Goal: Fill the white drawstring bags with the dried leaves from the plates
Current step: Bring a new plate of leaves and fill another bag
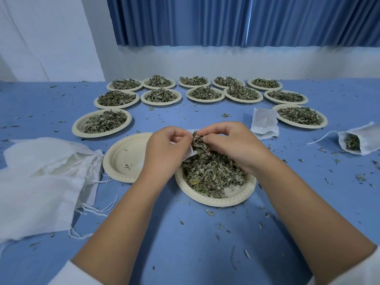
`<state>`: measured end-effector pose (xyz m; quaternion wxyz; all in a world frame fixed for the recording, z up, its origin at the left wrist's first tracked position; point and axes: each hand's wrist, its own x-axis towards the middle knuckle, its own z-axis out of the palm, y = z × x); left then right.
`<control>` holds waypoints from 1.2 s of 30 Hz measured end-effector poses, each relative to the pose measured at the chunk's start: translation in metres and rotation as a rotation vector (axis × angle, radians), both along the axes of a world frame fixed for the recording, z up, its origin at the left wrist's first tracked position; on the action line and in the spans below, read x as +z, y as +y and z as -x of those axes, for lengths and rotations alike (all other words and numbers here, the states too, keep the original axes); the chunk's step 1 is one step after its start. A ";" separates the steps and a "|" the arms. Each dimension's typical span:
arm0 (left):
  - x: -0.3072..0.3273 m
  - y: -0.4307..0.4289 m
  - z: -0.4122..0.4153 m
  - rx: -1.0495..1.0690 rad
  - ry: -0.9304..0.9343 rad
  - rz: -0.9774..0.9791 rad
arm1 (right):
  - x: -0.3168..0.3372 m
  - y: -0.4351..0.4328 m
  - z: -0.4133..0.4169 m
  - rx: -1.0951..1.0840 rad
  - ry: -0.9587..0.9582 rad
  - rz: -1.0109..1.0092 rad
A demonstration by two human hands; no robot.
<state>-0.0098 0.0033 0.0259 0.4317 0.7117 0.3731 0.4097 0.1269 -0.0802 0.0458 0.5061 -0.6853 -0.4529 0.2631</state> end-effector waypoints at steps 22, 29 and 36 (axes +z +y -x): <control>0.004 -0.004 -0.002 -0.071 -0.125 0.028 | -0.006 0.003 0.004 -0.065 0.110 -0.146; 0.005 -0.006 0.000 -0.156 -0.158 0.046 | -0.004 0.004 0.001 0.081 0.375 0.049; 0.006 -0.011 0.002 -0.175 -0.076 -0.060 | -0.006 0.006 0.002 0.023 0.430 0.002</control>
